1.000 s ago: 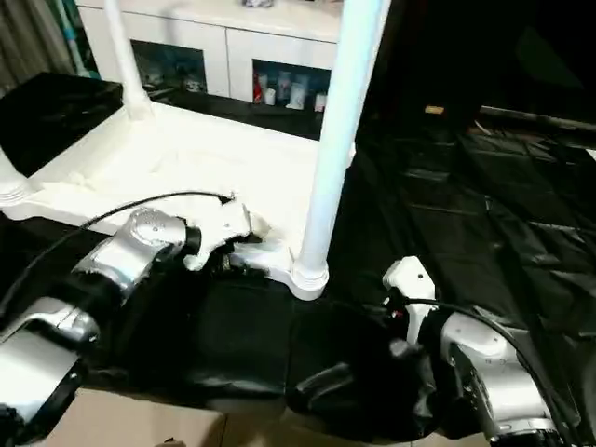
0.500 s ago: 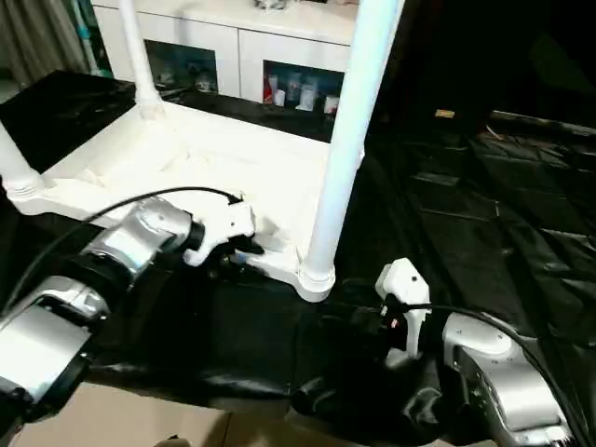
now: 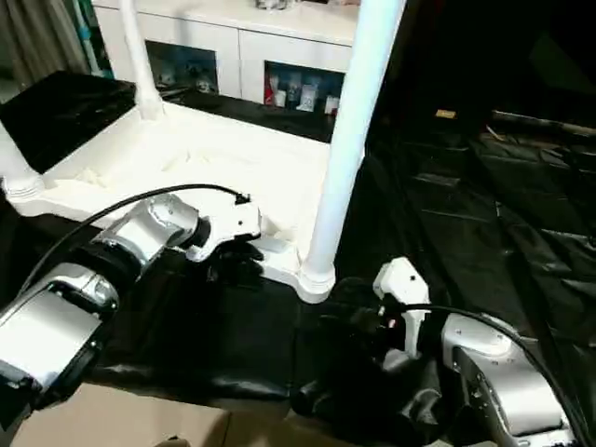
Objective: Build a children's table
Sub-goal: Rotate table base
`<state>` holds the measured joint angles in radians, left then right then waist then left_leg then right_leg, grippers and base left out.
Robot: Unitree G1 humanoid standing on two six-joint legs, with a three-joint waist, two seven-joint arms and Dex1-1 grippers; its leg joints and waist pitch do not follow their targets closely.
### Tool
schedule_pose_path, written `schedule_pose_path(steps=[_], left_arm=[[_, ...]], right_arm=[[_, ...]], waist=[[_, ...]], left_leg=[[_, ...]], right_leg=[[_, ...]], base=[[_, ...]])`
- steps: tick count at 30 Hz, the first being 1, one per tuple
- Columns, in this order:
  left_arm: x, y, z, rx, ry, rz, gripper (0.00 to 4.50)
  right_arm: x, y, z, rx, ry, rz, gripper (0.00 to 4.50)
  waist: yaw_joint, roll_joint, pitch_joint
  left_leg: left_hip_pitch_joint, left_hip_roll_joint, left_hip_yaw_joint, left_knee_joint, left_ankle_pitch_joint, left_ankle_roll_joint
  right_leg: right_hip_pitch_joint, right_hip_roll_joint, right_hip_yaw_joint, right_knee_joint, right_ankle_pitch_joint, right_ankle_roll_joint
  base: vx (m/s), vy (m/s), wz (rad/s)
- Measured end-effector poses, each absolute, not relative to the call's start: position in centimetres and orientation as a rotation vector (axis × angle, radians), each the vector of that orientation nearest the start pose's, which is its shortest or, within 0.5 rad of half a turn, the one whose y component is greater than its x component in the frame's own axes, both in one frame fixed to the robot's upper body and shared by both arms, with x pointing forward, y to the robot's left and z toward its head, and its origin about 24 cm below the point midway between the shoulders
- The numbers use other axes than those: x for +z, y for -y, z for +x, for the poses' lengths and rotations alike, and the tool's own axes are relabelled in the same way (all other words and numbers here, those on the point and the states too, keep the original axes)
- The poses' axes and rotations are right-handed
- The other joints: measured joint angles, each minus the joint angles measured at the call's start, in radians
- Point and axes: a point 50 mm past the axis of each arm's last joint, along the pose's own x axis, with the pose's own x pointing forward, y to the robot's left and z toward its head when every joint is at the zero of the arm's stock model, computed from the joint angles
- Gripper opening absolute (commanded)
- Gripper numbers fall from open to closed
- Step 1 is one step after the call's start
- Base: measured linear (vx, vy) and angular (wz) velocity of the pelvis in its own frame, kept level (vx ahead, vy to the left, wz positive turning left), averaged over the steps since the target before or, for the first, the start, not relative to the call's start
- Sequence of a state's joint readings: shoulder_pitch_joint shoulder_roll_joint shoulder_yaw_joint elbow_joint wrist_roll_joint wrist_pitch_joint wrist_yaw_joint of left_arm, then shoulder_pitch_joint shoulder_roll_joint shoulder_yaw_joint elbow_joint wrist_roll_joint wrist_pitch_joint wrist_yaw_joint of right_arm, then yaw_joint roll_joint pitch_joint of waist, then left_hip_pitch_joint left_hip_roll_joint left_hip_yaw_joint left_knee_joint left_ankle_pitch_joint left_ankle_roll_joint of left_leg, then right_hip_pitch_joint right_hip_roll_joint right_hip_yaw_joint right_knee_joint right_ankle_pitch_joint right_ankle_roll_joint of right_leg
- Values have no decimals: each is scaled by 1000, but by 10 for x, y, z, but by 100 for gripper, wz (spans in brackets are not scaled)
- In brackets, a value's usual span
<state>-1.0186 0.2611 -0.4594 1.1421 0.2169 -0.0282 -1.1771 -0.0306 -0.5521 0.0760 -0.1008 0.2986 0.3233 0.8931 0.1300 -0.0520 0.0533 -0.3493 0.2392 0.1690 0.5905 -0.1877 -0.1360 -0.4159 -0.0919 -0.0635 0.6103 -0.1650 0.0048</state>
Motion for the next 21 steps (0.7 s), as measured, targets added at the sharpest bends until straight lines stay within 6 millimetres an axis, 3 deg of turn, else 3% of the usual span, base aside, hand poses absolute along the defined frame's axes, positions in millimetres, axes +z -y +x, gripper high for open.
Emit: schedule_pose_path(steps=[6, 13, 21], left_arm=[[71, -113, 358, -1312, -666, 694, 53], [62, -111, 337, -1235, -655, 457, 34], [55, -104, 311, -1265, -542, 390, 4]], right_arm=[[56, 189, 241, 885, -308, -125, 380], [58, 193, 247, 799, -279, -99, 380], [53, 190, 247, 799, -309, -74, 380]], waist=[[-23, 3, -6], [-46, 2, -7], [-46, -11, -8]], left_leg=[[3, -1, 0, 0, 0, 0], [9, -1, 0, -2, 0, 0], [5, -1, -1, -5, 0, 0]], right_leg=[[3, 0, 1, 0, 0, 0], [6, 0, 1, 0, -3, 5], [3, 0, -1, -1, -4, 6]], base=[[0, 0, 0], [0, 0, 0], [0, 0, 0]])
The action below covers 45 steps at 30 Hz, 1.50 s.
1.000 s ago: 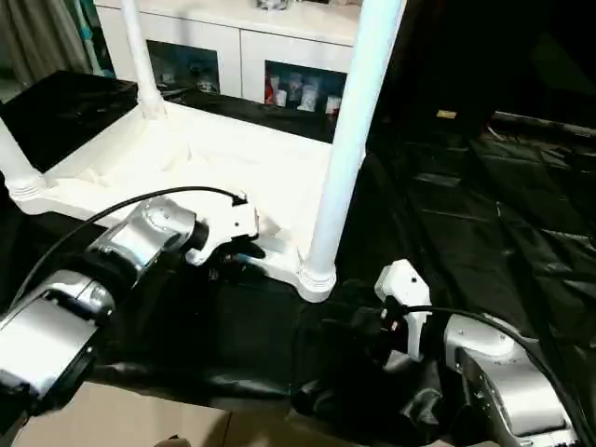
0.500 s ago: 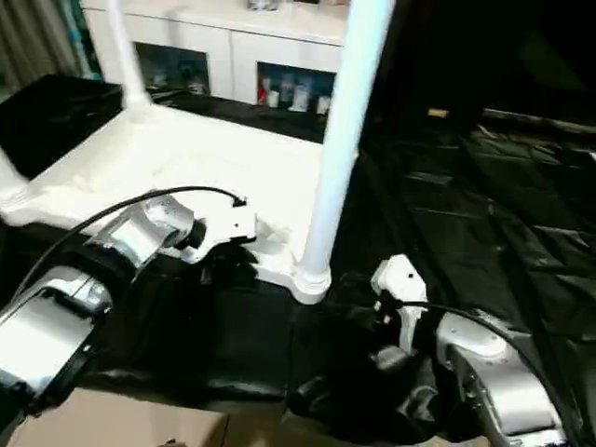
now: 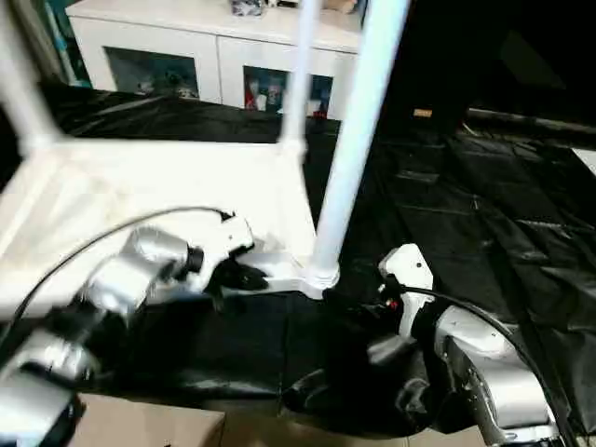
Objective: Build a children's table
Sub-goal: Rotate table base, then rotate leg to tighten
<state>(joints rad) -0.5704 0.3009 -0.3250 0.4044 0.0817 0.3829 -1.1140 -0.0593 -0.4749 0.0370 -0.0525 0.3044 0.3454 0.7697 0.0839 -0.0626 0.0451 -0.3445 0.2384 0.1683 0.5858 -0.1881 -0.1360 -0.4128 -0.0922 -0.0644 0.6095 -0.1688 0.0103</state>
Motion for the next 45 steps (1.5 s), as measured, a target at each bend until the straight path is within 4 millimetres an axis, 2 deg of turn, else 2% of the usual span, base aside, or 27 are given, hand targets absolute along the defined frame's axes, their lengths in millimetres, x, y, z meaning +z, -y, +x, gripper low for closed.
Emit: schedule_pose_path(steps=[4, 7, 10, 14, 23, 28, 34, 36, 40, 45], left_arm=[[56, -104, 303, -1312, -496, 470, 1], [56, -103, 302, -1319, -494, 489, 55], [57, -103, 303, -1316, -498, 519, 74], [56, -104, 303, -1295, -502, 525, 74], [57, -105, 306, -1319, -558, 480, 3], [56, -104, 306, -1323, -580, 475, 1], [56, -104, 306, -1325, -579, 476, 1], [56, -103, 306, -1327, -574, 476, 0], [57, -104, 306, -1328, -571, 476, 0], [57, -104, 306, -1328, -571, 473, 0]], right_arm=[[48, 188, 248, 808, -335, -93, 380], [48, 188, 249, 808, -337, -99, 380], [47, 187, 248, 812, -342, -106, 380], [48, 186, 249, 814, -336, -107, 380], [50, 180, 258, 829, -286, -136, 380], [50, 176, 271, 834, -276, -196, 380], [47, 174, 276, 867, -279, -198, 380], [46, 172, 276, 888, -284, -197, 350], [39, 169, 275, 914, -307, -188, 328], [35, 169, 278, 914, -311, -170, 328]], waist=[[3, -2, -1], [4, -3, -1], [3, -3, -2], [3, -3, -2], [1, -3, -2], [1, -5, -3], [-1, -11, -7], [0, -12, -7], [2, -13, -7], [2, -13, -7]], left_leg=[[-6, 0, 0, -1, 0, 0], [-6, 0, 0, -1, 0, 0], [-6, 0, 0, 0, 0, 0], [-6, 0, 0, 0, 0, 0], [-6, 0, 0, 0, 0, 0], [-5, 0, 0, -1, 0, 0], [-5, 0, 0, 0, 0, 0], [-5, 0, 0, -1, 0, 0], [-5, 0, 0, -1, 0, 0], [-5, 0, 1, -1, 0, 0]], right_leg=[[-5, 0, 0, 0, 0, 0], [-5, 0, 0, 0, -1, 1], [-5, 0, 0, -1, -1, 2], [-5, 0, 0, 0, -1, 2], [-4, 0, 1, 0, -1, 2], [-5, 0, 0, 0, -1, 1], [-4, 0, 0, 0, -1, 1], [-4, 0, 0, 0, -1, 1], [-4, 0, 0, 0, -1, 1], [-5, 0, 0, 0, -1, 1]], base=[[0, 0, 0], [0, 0, 0], [0, 0, 0], [0, 0, 0], [0, 0, 0], [0, 0, 0], [0, 0, 0], [0, 0, 0], [0, 0, 0], [0, 0, 0]])
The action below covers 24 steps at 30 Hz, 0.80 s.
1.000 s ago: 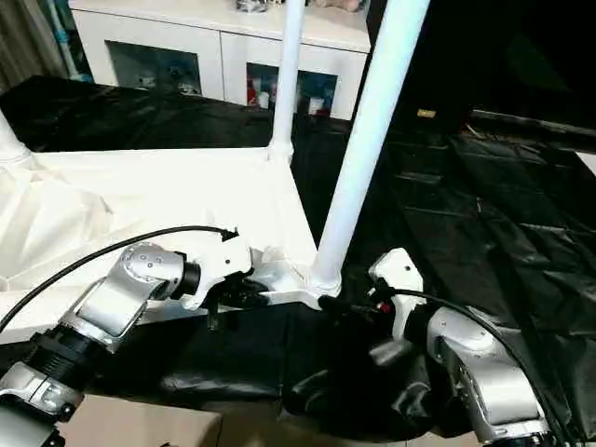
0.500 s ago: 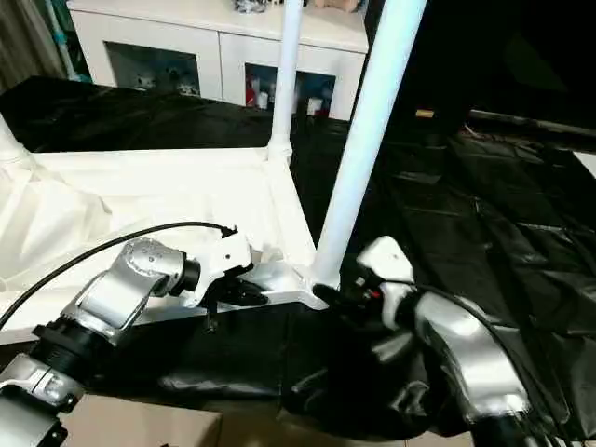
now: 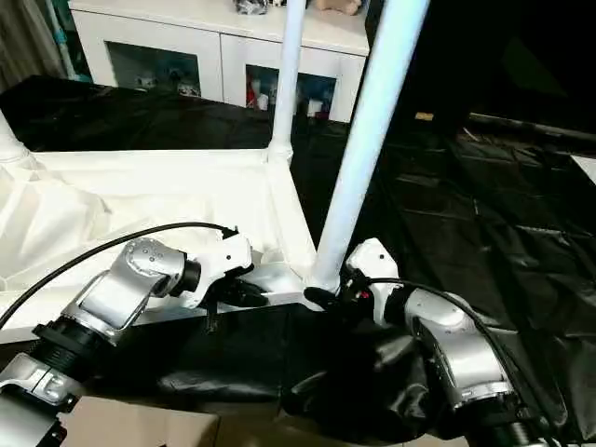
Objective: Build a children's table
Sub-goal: Rotate leg to tighten
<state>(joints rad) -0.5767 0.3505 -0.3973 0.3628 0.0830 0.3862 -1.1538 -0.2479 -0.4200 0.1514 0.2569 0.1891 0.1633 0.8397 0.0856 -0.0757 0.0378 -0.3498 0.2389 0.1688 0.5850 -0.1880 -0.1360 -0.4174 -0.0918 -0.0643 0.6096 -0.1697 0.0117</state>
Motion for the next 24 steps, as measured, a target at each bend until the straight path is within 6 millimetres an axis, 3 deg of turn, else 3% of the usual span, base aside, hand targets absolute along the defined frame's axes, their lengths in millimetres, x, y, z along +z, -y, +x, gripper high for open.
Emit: schedule_pose_path(steps=[8, 20, 22, 24], left_arm=[[57, -104, 306, -1332, -573, 474, 0], [57, -108, 305, -1335, -582, 470, 0], [56, -106, 306, -1313, -569, 461, 0], [55, -106, 311, -1243, -558, 459, 0]], right_arm=[[29, 169, 278, 905, -323, -113, 276], [26, 167, 277, 918, -313, -72, 272], [20, 162, 279, 871, -291, -50, 272], [15, 152, 286, 762, -266, -14, 272]], waist=[[0, 0, 0], [-3, -1, 0], [-7, -4, -3], [-22, -6, -4]], left_leg=[[0, 0, 0, 0, 0, 0], [0, 0, 0, 0, 0, 0], [1, 0, 0, -1, 0, 0], [2, 0, 0, 0, 0, 0]], right_leg=[[0, 0, 0, 0, 0, 0], [0, 0, 0, 0, 0, 0], [0, 0, 0, 0, 0, 0], [0, 0, 0, 0, 1, -2]], base=[[0, 0, 0], [0, 0, 0], [0, 0, 0], [0, 0, 0]])
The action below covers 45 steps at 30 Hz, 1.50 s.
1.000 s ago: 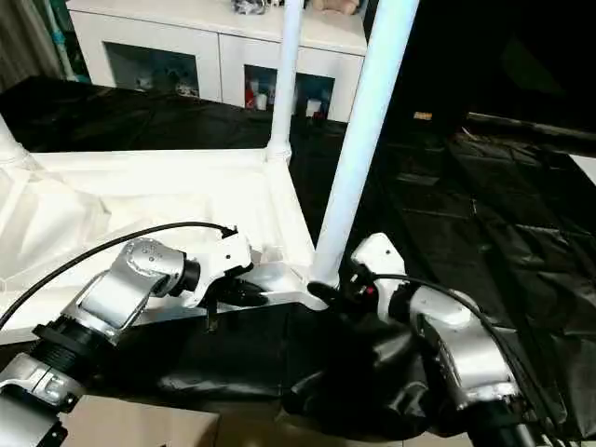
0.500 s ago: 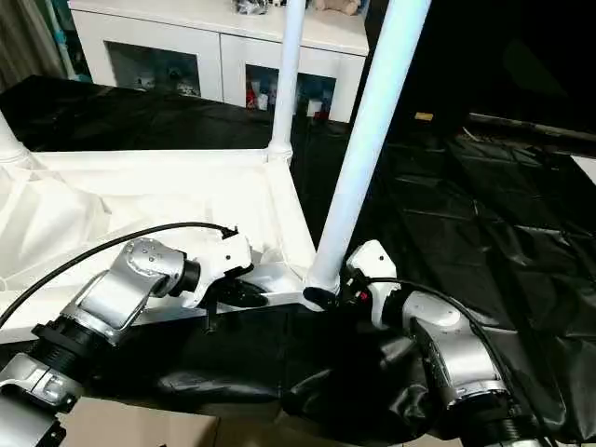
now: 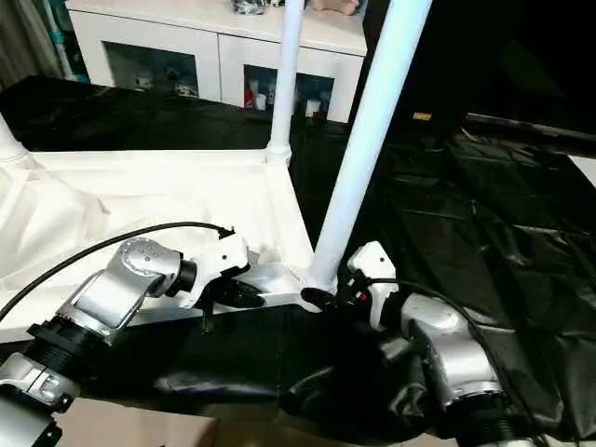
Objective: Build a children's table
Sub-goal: Rotate leg to tighten
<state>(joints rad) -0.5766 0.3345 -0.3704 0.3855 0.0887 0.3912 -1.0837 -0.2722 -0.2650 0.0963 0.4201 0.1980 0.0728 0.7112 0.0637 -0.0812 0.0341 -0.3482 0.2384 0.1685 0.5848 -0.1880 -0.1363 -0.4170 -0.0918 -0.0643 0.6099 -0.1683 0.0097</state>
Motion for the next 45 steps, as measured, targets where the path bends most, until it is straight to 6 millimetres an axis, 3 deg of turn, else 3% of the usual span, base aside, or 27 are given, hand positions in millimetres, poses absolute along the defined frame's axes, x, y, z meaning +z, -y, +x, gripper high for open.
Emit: schedule_pose_path(steps=[11, 17, 19, 23, 30, 33, 35, 39, 45], left_arm=[[48, -67, 332, -1042, -542, 386, 0], [48, -64, 332, -1034, -537, 383, 0], [48, -63, 333, -1030, -538, 380, 0], [51, -67, 330, -1124, -535, 417, 0], [54, -87, 325, -1228, -529, 446, 0], [58, -104, 318, -1317, -536, 462, 0], [59, -111, 311, -1387, -553, 458, 0], [59, -108, 302, -1490, -563, 466, 0], [58, -109, 301, -1499, -566, 465, 0]], right_arm=[[8, 138, 315, 354, -259, 95, 272], [8, 139, 316, 334, -260, 92, 272], [8, 137, 316, 329, -259, 99, 328], [11, 160, 299, 528, -251, 87, 369], [20, 181, 277, 809, -299, 1, 369], [24, 182, 267, 934, -325, -13, 369], [23, 184, 263, 970, -338, -8, 369], [27, 176, 263, 1028, -327, -6, 369], [28, 170, 264, 1058, -330, -16, 369]], waist=[[-11, 1, -1], [-9, 1, -1], [-7, 1, -1], [2, 6, -1], [5, 6, -1], [5, 6, -1], [15, 6, -1], [36, 6, -1], [38, 6, -1]], left_leg=[[-2, -3, -2, 0, 0, 0], [-3, -4, -2, -1, 0, 1], [-2, -4, -2, -2, 0, 1], [-4, -4, -1, -7, 0, 1], [-3, 0, 0, -18, 0, 0], [-3, 1, 0, -18, 0, 0], [-3, 1, 1, -17, 0, 0], [-2, 1, 5, -15, 0, 0], [-2, 1, 5, -14, 0, 0]], right_leg=[[3, -1, -1, -17, 0, 0], [5, -1, 0, -17, 0, 0], [4, -1, 0, -16, 0, 1], [5, -1, 1, -15, 2, 0], [2, 3, -2, -15, 1, -5], [2, 4, -2, -15, -1, -6], [2, 3, -1, -15, -2, -5], [2, -1, -1, -15, -3, -5], [3, 0, -1, -13, -3, -5]], base=[[0, 0, 0], [0, 0, 0], [0, 0, 0], [0, 0, 0], [15, -6, 0], [0, 0, 0], [0, 0, 0], [0, 0, 0], [0, 0, 0]])
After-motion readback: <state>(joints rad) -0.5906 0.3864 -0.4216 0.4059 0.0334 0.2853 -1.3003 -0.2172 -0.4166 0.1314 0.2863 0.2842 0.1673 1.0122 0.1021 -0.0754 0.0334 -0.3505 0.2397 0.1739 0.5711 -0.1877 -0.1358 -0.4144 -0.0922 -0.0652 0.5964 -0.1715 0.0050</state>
